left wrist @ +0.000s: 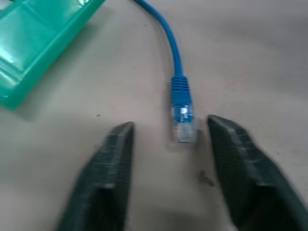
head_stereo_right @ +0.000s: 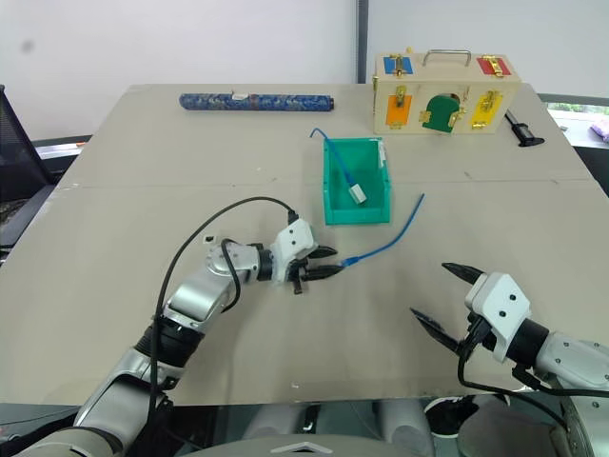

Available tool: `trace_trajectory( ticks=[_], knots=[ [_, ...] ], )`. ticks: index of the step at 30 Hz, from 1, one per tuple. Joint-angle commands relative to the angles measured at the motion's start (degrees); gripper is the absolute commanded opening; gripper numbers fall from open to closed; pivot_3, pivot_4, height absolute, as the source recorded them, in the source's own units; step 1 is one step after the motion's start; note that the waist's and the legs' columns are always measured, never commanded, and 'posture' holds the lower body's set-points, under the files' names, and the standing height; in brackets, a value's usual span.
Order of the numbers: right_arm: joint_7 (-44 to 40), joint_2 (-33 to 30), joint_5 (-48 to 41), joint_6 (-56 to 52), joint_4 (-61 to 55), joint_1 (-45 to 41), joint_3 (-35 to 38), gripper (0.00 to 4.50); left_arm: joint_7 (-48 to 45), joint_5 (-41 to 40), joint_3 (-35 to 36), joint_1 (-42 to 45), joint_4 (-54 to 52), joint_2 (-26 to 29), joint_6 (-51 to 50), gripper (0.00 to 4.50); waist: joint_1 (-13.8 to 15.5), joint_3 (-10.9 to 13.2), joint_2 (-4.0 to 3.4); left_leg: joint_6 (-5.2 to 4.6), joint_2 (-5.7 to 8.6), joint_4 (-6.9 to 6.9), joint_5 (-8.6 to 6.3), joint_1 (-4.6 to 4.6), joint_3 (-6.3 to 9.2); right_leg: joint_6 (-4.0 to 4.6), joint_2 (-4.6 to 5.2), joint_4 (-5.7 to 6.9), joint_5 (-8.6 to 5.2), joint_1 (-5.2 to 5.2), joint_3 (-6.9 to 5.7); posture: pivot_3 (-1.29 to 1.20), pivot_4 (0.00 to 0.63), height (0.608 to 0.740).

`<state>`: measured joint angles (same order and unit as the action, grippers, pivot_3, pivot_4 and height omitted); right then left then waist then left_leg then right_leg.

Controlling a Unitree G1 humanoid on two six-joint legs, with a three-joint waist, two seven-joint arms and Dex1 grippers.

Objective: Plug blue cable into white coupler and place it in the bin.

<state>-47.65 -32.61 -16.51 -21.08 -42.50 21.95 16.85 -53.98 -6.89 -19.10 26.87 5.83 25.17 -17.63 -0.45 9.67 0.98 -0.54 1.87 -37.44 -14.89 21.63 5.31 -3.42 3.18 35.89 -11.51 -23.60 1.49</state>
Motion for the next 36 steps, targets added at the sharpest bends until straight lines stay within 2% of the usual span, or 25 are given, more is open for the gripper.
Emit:
trace_trajectory(
  ticks=[1,2,6,12,15,16,17,25,30,36],
  knots=[
    [2.6,0.2,-1.0,-1.0,-2.6,0.6,-0.1,4.50,-1.8,1.0,-1.8,-0.4,1.9,-0.5,1.1,0.29,0.0,0.0,0.00,0.00,0.00,0.00,0.00,0.00,0.00,0.00,0.00,0.00,0.00,0.00,0.00,0.00,0.150,0.740],
    [3.8,0.5,-1.1,-2.0,-2.9,0.7,-0.5,4.50,-2.2,1.1,-1.8,-0.3,2.3,-0.4,1.5,0.04,0.0,0.0,0.01,0.00,0.00,0.00,0.00,0.00,0.00,0.00,0.01,-0.01,0.00,0.00,0.00,0.00,0.150,0.740],
    [9.8,3.6,-4.9,-9.0,-5.4,0.1,-1.9,4.50,-6.2,-2.6,0.9,-1.3,1.2,0.0,5.2,0.04,0.1,0.0,0.00,0.00,-0.01,0.01,0.00,0.00,0.01,0.01,0.01,0.00,-0.01,0.00,0.00,0.00,0.150,0.740],
    [22.7,13.6,-21.2,-27.7,-7.5,-3.9,-3.8,4.50,-10.9,-9.2,6.0,-3.6,-5.0,-0.9,15.6,0.04,0.0,0.0,-0.01,0.00,-0.07,0.01,0.00,0.07,0.24,0.04,0.04,0.00,0.01,-0.07,0.00,0.00,0.150,0.740],
    [29.1,19.4,-29.5,-31.6,-7.6,-8.3,-4.6,3.66,-9.7,-8.3,7.6,-2.6,-4.2,-2.4,23.5,0.00,0.0,0.0,-0.05,0.00,-0.07,0.01,0.00,0.06,0.35,0.06,0.06,0.00,0.00,-0.08,0.00,0.00,0.150,0.740],
    [30.9,20.5,-31.7,-32.4,-7.9,-9.8,-4.9,3.17,-9.6,-8.1,7.8,-2.3,-3.7,-2.8,25.2,0.00,0.0,0.0,-0.05,0.00,-0.04,0.01,0.00,0.06,0.33,0.05,0.07,-0.01,0.00,-0.08,0.02,0.00,0.150,0.740],
    [33.0,21.7,-33.5,-33.2,-7.5,-11.5,-5.1,2.92,-9.4,-8.0,8.1,-1.8,-3.1,-3.2,26.6,0.00,0.0,0.0,-0.04,0.00,-0.03,0.01,0.00,0.07,0.33,0.04,0.06,-0.02,0.01,-0.08,0.01,0.00,0.150,0.740],
    [46.2,26.1,-47.2,-35.4,-3.6,-22.5,-6.7,2.92,-9.4,-6.0,7.9,-0.3,0.1,-3.4,36.7,0.00,-0.3,0.0,-0.06,0.00,0.01,0.04,0.00,0.11,0.23,0.04,-0.04,-0.02,0.01,-0.11,-0.02,0.00,0.150,0.740],
    [50.1,25.4,-52.4,-33.8,-1.3,-25.1,-7.5,1.56,-9.2,-5.4,7.3,0.1,0.6,-3.5,38.5,0.00,-0.3,0.0,-0.06,-0.01,0.01,0.04,0.00,0.10,0.18,0.04,-0.05,0.00,0.01,-0.10,-0.04,0.00,0.150,0.740],
    [52.5,22.6,-55.8,-32.6,0.3,-26.4,-9.2,1.56,-8.4,-5.0,7.0,-0.2,-0.3,-3.8,38.9,0.00,-0.4,0.0,-0.06,-0.01,0.01,0.04,0.00,0.10,0.16,0.04,-0.08,0.01,0.01,-0.10,-0.03,0.00,0.150,0.740]
  ],
)
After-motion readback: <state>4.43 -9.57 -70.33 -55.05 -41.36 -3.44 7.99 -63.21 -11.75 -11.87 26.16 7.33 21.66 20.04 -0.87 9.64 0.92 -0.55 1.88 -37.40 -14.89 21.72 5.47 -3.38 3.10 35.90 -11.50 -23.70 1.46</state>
